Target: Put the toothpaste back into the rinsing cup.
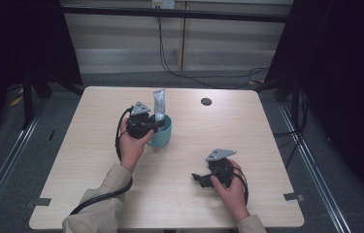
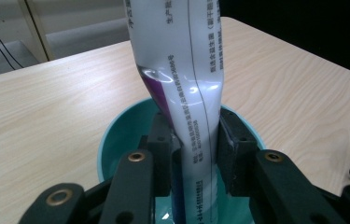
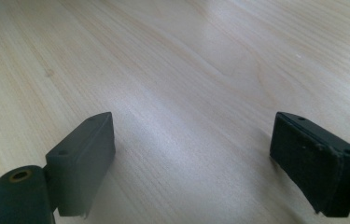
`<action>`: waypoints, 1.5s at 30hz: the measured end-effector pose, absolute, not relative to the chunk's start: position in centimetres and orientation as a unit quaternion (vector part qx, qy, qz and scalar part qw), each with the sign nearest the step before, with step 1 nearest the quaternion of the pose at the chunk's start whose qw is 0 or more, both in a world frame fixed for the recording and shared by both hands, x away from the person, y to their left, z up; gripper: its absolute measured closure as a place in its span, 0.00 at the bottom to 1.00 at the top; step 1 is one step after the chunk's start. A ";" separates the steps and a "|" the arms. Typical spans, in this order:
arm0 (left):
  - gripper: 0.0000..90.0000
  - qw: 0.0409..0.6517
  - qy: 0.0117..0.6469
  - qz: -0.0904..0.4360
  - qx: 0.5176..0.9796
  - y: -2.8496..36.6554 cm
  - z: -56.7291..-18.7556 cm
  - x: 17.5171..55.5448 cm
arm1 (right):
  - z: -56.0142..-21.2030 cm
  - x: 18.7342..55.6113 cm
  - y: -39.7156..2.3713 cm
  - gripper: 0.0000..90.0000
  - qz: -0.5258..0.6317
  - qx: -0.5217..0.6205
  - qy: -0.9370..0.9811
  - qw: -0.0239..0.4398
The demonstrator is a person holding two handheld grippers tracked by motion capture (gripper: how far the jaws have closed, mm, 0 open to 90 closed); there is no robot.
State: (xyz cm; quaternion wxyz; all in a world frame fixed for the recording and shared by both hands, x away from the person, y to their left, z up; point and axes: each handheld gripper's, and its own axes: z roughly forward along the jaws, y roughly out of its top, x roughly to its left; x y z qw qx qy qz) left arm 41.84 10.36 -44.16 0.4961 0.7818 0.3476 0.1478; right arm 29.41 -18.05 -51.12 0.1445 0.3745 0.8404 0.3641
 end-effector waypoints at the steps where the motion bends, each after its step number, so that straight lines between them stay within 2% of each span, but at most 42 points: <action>1: 0.77 0.498 0.351 0.146 0.780 10.4 -44.2 41.8 | -51.1 29.4 -18.0 0.15 0.364 0.375 0.840 0.144; 26: 0.76 0.474 0.351 0.137 0.796 10.0 -45.0 41.9 | -51.1 29.4 -18.1 0.15 0.364 0.374 0.840 0.144; 45: 0.73 0.475 0.351 0.137 0.795 9.9 -44.2 42.0 | -51.1 29.4 -18.0 0.15 0.364 0.374 0.840 0.144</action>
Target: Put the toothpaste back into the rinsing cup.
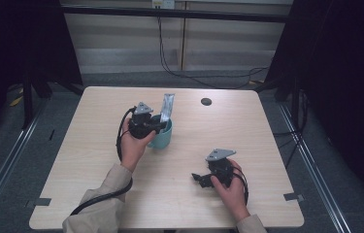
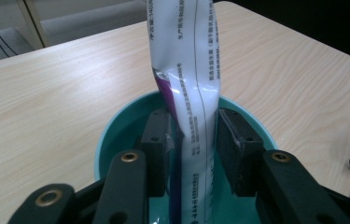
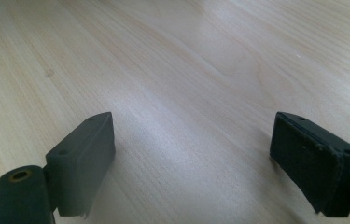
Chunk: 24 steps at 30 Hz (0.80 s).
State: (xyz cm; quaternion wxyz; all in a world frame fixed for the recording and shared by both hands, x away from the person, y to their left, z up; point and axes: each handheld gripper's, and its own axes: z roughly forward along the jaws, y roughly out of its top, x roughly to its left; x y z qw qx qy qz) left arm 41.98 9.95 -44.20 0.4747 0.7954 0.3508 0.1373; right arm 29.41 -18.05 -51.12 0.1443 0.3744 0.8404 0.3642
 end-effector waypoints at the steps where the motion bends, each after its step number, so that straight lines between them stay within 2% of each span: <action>1: 0.73 0.475 0.351 0.137 0.795 9.9 -44.2 42.0 | -51.1 29.4 -18.0 0.15 0.364 0.375 0.840 0.144; 14: 0.67 0.476 0.350 0.128 0.797 9.9 -44.1 42.0 | -51.1 29.4 -18.0 0.15 0.364 0.375 0.841 0.144; 24: 0.51 0.479 0.354 0.124 0.794 9.8 -43.5 41.7 | -51.1 29.4 -18.0 0.15 0.364 0.375 0.840 0.144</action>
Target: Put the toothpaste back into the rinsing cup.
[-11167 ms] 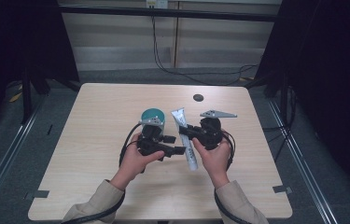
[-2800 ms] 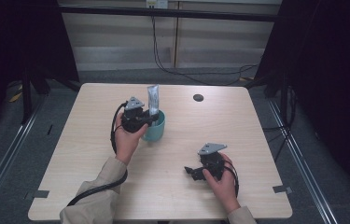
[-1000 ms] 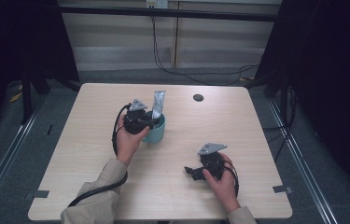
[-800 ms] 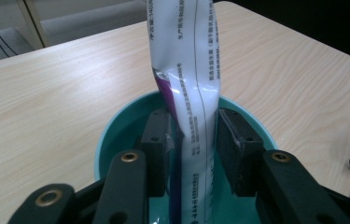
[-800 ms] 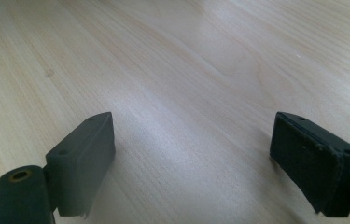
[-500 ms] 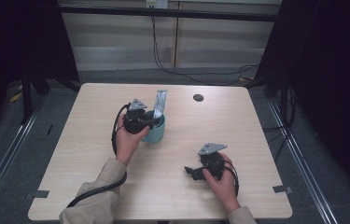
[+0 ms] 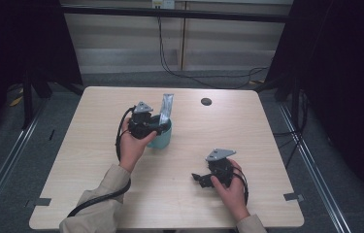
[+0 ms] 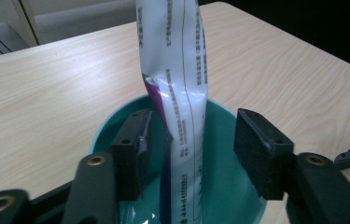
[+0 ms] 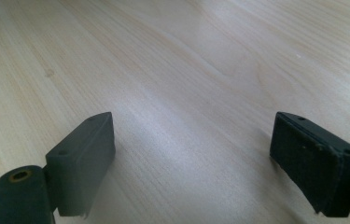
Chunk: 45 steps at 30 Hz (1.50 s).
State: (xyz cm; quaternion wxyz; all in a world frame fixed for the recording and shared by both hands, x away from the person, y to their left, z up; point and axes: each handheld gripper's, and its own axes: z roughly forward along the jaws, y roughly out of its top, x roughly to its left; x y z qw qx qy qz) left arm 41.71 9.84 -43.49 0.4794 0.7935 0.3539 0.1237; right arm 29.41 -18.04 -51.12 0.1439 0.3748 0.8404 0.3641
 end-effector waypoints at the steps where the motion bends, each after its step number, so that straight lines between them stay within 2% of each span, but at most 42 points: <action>1: 0.48 0.479 0.354 0.124 0.794 9.8 -43.5 41.7 | -51.1 29.4 -18.0 0.15 0.364 0.375 0.840 0.144; 17: 0.28 0.472 0.352 0.105 0.801 10.7 -42.7 41.4 | -51.1 29.4 -18.0 0.15 0.363 0.375 0.841 0.143; 26: 0.23 0.468 0.346 0.094 0.807 11.5 -42.3 41.0 | -51.1 29.4 -18.0 0.15 0.363 0.375 0.841 0.144; 45: 0.20 0.462 0.348 0.084 0.812 12.7 -41.6 40.0 | -51.1 29.4 -18.0 0.15 0.363 0.375 0.841 0.143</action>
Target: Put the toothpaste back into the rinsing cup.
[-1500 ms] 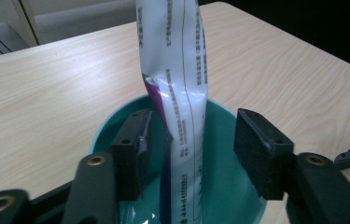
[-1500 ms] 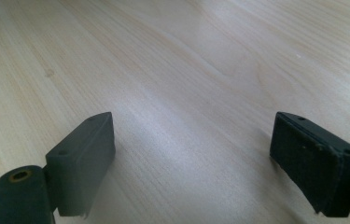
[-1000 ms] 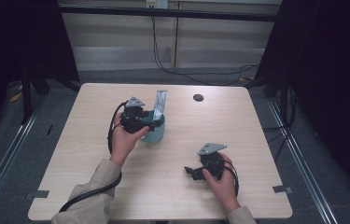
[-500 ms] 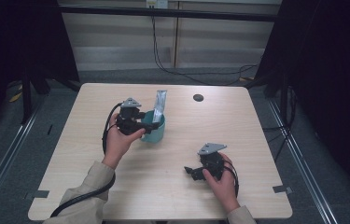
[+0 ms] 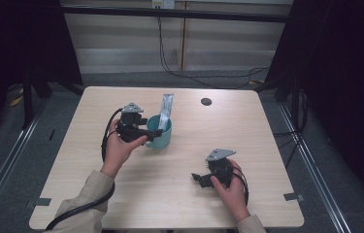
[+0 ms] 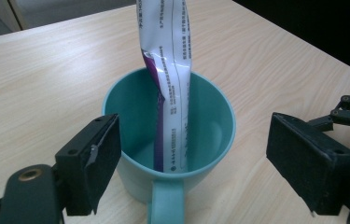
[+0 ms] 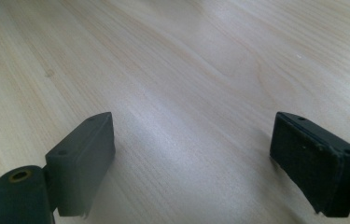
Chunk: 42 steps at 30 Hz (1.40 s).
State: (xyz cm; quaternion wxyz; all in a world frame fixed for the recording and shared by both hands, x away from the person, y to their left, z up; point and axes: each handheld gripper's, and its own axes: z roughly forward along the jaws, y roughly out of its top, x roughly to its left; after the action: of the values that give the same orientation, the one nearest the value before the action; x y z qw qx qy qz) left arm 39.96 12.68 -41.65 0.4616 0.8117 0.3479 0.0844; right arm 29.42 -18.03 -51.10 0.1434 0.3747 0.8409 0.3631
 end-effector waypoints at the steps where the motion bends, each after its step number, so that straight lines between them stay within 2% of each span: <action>1: 0.20 0.463 0.348 0.083 0.811 12.8 -41.6 39.9 | -51.1 29.4 -18.0 0.15 0.364 0.374 0.841 0.144; 20: 0.19 0.457 0.336 0.083 0.819 13.0 -41.2 39.2 | -51.1 29.4 -18.0 0.15 0.363 0.374 0.841 0.144; 42: 0.19 0.448 0.328 0.089 0.827 14.8 -42.7 37.8 | -51.1 29.2 -18.1 0.15 0.365 0.374 0.840 0.143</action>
State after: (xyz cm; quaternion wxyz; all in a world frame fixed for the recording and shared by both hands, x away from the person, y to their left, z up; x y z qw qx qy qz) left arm 37.77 14.84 -42.66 0.4479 0.8269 0.3283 0.0887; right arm 29.18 -18.11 -51.12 0.1428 0.3742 0.8403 0.3654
